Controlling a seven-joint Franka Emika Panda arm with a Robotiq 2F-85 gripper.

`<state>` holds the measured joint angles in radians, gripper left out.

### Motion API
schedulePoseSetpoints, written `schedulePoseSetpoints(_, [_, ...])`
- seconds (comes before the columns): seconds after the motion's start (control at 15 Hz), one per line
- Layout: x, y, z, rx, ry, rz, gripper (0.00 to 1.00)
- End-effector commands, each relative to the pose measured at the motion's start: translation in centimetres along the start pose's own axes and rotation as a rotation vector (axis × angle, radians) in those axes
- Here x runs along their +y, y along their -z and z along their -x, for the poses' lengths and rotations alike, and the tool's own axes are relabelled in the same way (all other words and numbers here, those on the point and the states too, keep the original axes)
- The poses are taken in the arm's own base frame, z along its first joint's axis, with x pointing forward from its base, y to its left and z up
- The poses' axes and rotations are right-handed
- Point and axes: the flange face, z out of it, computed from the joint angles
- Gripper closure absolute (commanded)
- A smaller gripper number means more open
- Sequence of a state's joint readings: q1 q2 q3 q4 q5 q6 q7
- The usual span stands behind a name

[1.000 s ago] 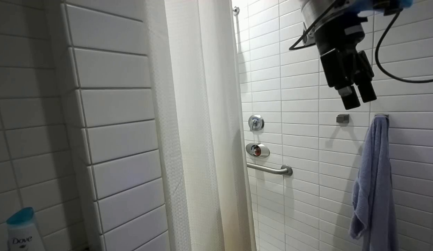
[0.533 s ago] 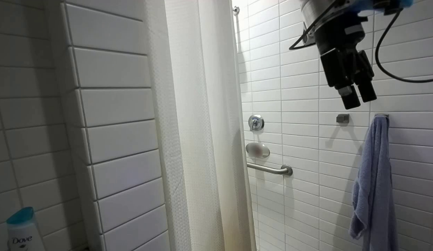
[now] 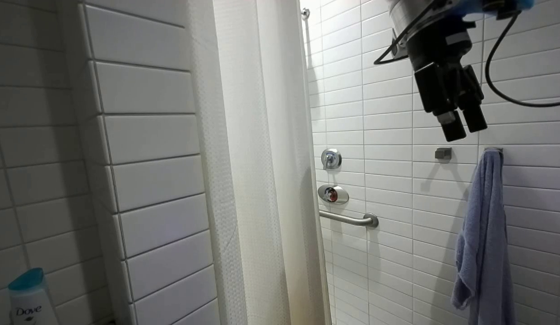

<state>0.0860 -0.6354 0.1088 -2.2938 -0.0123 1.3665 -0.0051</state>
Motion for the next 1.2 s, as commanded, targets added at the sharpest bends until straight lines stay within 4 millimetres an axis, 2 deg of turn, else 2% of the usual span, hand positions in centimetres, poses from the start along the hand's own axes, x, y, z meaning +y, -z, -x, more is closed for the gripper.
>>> schedulePoseSetpoints(0.0, [0.0,0.0,0.0,0.002,0.001,0.003,0.0])
schedulePoseSetpoints(0.47, [0.5,0.1,-0.5,0.096,0.058,0.095,0.0])
schedulePoseSetpoints(1.13, [1.3,-0.4,-1.5,0.298,0.264,0.178,0.0])
